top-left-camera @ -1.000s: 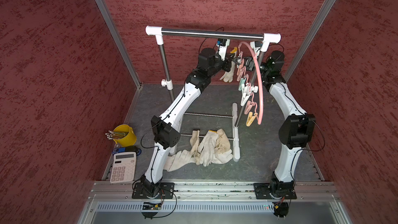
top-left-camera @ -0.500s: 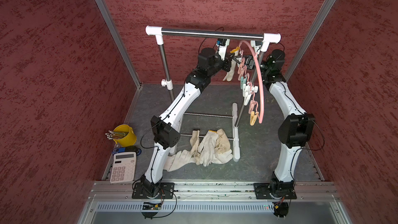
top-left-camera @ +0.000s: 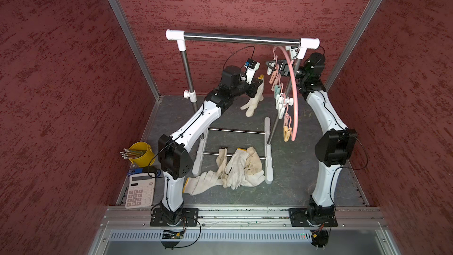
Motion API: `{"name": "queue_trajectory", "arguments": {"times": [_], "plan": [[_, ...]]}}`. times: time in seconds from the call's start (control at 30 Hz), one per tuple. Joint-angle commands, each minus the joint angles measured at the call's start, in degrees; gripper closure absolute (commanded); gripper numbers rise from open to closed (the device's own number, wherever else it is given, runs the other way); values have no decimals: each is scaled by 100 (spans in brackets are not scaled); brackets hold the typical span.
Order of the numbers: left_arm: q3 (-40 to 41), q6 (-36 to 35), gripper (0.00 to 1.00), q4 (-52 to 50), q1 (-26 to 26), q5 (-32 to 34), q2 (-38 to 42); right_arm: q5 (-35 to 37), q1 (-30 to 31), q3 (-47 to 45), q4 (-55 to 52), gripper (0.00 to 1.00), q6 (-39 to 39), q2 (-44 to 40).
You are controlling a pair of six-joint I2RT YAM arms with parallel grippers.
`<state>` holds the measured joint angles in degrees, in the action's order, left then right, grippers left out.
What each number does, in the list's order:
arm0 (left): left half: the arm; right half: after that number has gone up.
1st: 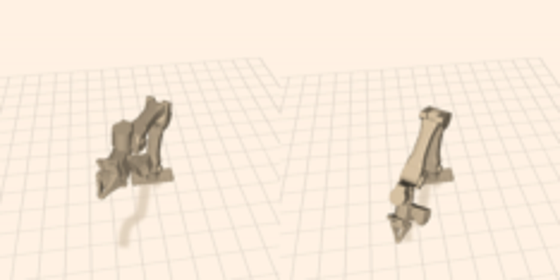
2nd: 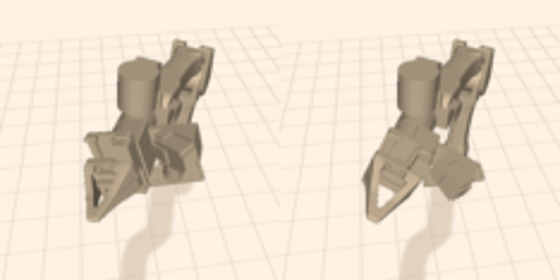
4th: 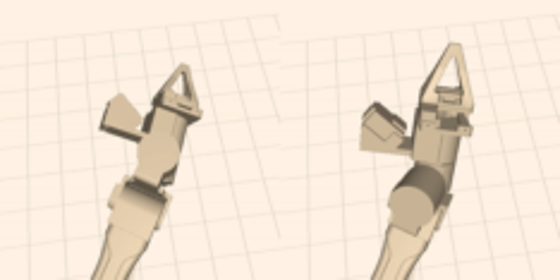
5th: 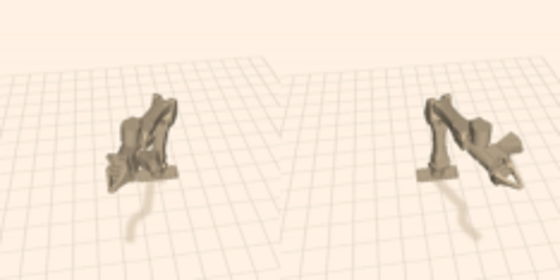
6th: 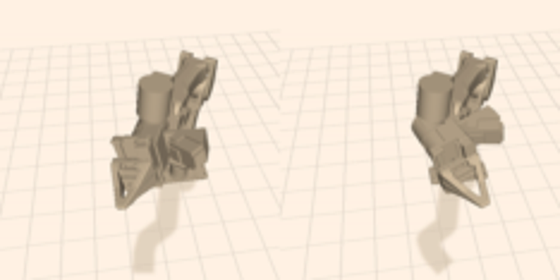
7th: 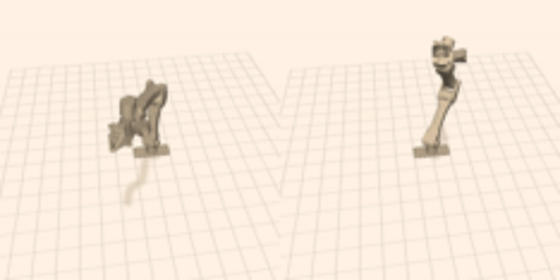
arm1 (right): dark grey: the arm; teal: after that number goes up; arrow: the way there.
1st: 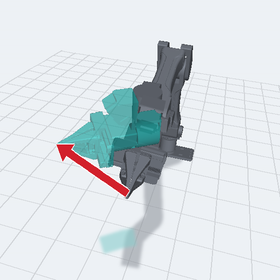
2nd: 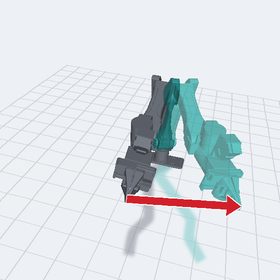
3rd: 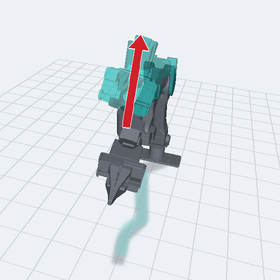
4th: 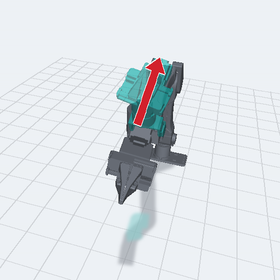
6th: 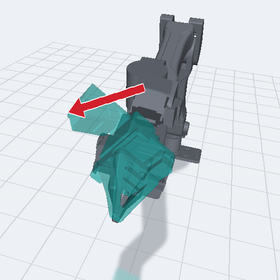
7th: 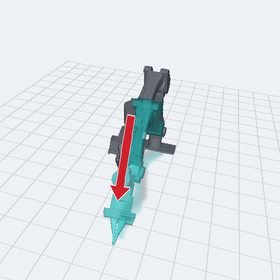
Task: Clip the gloves onto a hanger to dry
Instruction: Open the clamp at the hanger.
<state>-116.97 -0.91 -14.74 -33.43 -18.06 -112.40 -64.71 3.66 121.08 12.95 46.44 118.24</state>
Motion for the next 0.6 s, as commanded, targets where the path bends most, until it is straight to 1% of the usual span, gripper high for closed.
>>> {"name": "queue_trajectory", "arguments": {"times": [0.0,0.23,0.47,0.57], "plan": [[-174,-50,100,147,5,-91,63,-6,3,188,-106,51,-18,46],[-761,3,100,-7,-27,-127,-237,-73,-6,184,-144,50,-28,65],[-995,-22,100,-103,-28,-136,-336,-182,-23,184,232,50,294,130],[-975,-35,100,-142,-15,-134,-314,-187,-56,253,387,52,461,177]]}}
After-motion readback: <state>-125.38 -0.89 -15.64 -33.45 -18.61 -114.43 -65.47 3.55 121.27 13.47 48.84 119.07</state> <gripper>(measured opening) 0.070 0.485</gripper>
